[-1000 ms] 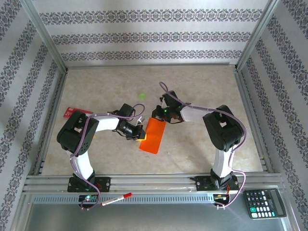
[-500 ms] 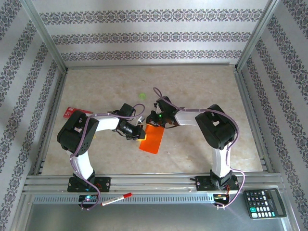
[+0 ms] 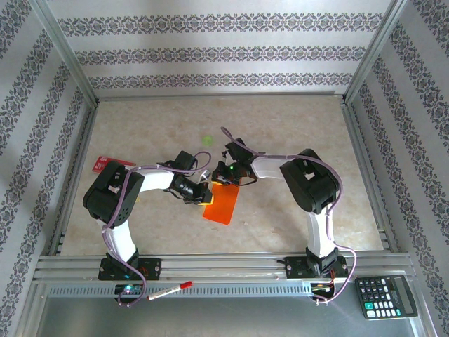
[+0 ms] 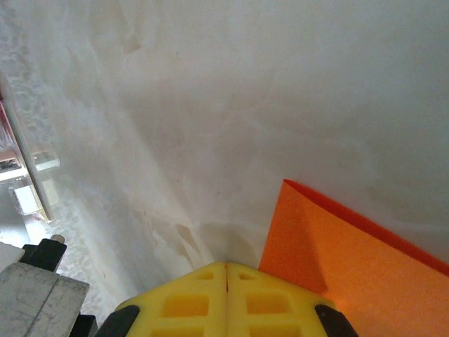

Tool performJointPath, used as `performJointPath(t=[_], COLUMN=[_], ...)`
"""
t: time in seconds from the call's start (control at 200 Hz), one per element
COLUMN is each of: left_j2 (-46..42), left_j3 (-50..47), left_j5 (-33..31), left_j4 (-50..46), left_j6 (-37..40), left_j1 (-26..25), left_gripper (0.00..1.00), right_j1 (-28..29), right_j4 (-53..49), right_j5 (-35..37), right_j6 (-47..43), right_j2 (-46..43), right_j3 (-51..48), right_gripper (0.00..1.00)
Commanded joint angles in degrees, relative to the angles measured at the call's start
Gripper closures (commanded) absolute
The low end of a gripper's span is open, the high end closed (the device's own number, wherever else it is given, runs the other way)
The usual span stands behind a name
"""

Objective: Fold a paper plane with a square sheet of paper (pick it up from the middle)
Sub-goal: First fold in half a square sheet of paper at the center of the table.

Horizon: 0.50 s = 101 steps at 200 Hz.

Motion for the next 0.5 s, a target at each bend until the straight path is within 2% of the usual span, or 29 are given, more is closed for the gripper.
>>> performJointPath(t=[0.0, 0.5], left_j2=[4.9, 5.06], left_j3=[-4.36, -4.61], left_j5=[-9.99, -9.85], left_j4=[-8.65, -8.08], left_j6=[-0.01, -0.34], left_j1=[-1.83, -1.88], left_gripper=[1.0, 1.0], right_j1=[-4.06, -9.18], right_j4=[-4.11, -8.63], right_j5=[9.6, 11.01], right_j6=[-2.29, -5.18], right_j2=[2.9, 7.65], right_j3=[2.02, 10.99], right_gripper=[0.99, 0.99])
